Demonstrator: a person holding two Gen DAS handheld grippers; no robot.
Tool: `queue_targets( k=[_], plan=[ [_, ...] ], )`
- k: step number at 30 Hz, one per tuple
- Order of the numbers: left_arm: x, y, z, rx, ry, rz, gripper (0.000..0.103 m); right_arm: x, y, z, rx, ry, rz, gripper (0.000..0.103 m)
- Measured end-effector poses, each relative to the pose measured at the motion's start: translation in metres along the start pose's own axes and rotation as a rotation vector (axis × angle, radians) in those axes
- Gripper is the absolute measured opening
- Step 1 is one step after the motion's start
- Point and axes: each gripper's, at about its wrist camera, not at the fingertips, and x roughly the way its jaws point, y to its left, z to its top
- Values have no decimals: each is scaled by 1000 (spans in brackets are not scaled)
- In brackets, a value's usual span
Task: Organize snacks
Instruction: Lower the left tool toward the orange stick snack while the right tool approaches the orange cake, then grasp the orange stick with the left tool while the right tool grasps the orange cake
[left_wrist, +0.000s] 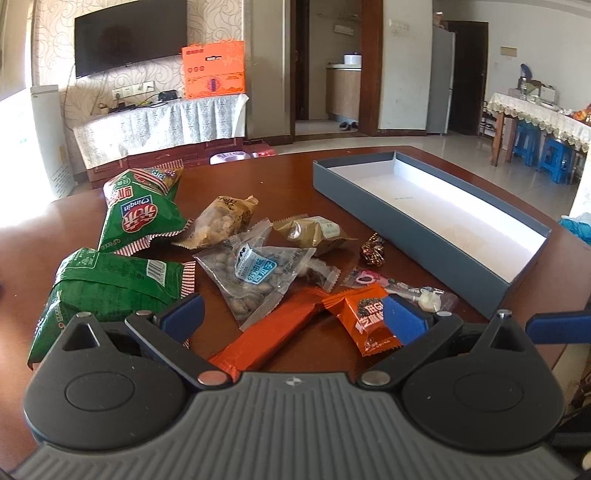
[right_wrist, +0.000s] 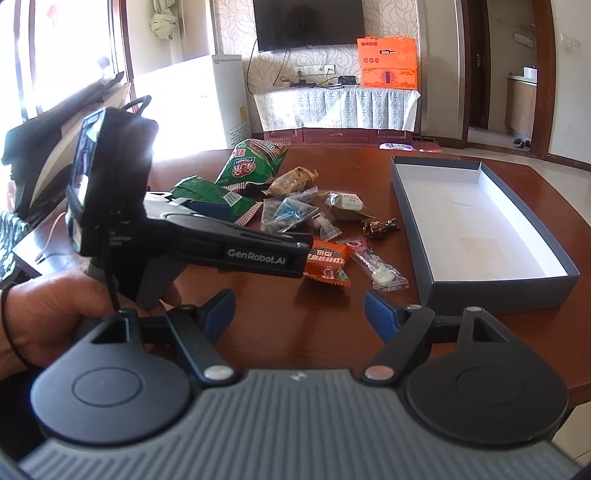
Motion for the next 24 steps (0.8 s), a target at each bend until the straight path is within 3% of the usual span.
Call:
queue_targets(
  k=[2,3,6,11,14,17,19,21,24],
  plan=[
    [1,2,-1,10,-3,-22,99,-1,-1,0,3,-1,0,79],
    [2,2,-1,17,1,-41,88,-2,-1,0,5,-2,-1,79],
    [12,4,-3,40,45,-61,72,-4,-4,-1,16,-11,-2,79],
    [24,4,-5,63,89,-75,71,4,-5,10,-8,-22,-21,79],
    [27,6,-7,70,104,-65,67,25,-4,17,-63,32,-68,77],
    [27,9,-7,78,112,-79,64,35,-16,22,-28,63,-53,58],
    [26,13,-7,72,113,-94,54,35,-24,25,6,57,-48,56],
    [26,17,-7,60,110,-115,33,35,-27,27,13,50,-51,56],
    [25,18,-9,75,101,-122,29,44,-24,34,1,62,-53,56]
  ],
)
